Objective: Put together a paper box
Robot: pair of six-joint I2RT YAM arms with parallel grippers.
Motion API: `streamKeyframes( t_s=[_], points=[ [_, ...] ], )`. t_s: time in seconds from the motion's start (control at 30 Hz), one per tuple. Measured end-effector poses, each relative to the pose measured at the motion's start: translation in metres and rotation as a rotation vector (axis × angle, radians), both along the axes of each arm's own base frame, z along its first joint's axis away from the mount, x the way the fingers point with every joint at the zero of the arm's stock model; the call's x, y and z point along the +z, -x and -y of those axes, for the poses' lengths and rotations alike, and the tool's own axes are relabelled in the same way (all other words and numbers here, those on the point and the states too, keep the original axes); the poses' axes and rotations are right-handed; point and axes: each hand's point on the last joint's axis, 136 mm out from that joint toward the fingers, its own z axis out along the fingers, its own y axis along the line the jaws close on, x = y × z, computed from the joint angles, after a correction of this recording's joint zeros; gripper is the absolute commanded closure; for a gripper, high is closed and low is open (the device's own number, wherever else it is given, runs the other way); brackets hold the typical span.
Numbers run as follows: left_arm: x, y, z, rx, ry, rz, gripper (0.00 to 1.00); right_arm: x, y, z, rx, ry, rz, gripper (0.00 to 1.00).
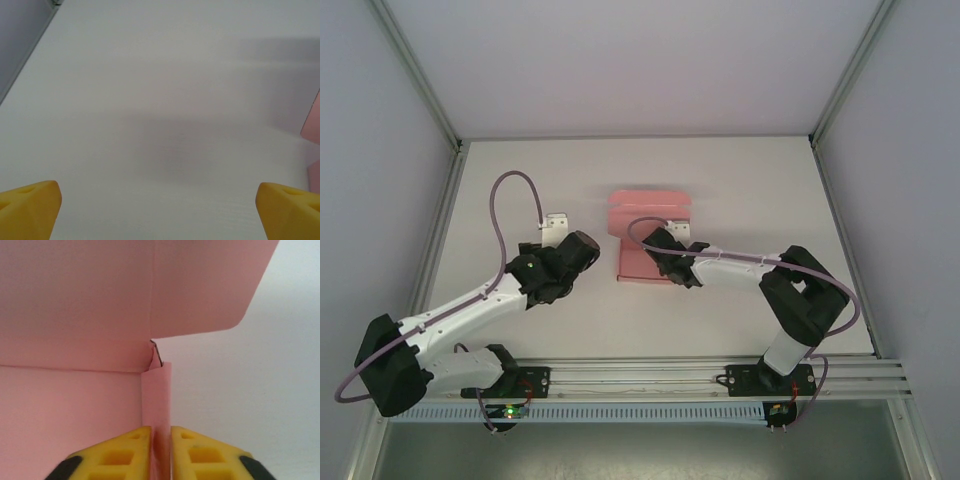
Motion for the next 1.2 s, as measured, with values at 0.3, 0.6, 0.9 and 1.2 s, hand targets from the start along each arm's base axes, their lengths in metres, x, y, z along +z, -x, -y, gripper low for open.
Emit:
streamKeyframes(
  t_s=[0.3,0.6,0.9,1.2],
  points=[
    [0.004,-0.032,0.014,-0.124,0.203,-0.013,0.0,0.049,-0.008,0.0,0.075,-0.026,0.105,0.39],
    [0.004,-0.074,0.046,-0.5,0.382,-0.059,0.0,0.105,-0.053,0.025,0.334,-0.143,0.239,0.02],
    [-0.007,-0.12,0.093,-0.828,0.416,-0.158,0.0,0.109,-0.082,0.021,0.622,-0.274,0.214,0.04],
    [-0.032,-0.13,0.115,-1.036,0.397,-0.281,0.3,0.086,-0.086,0.011,0.714,-0.307,0.106,0.27]
  ],
)
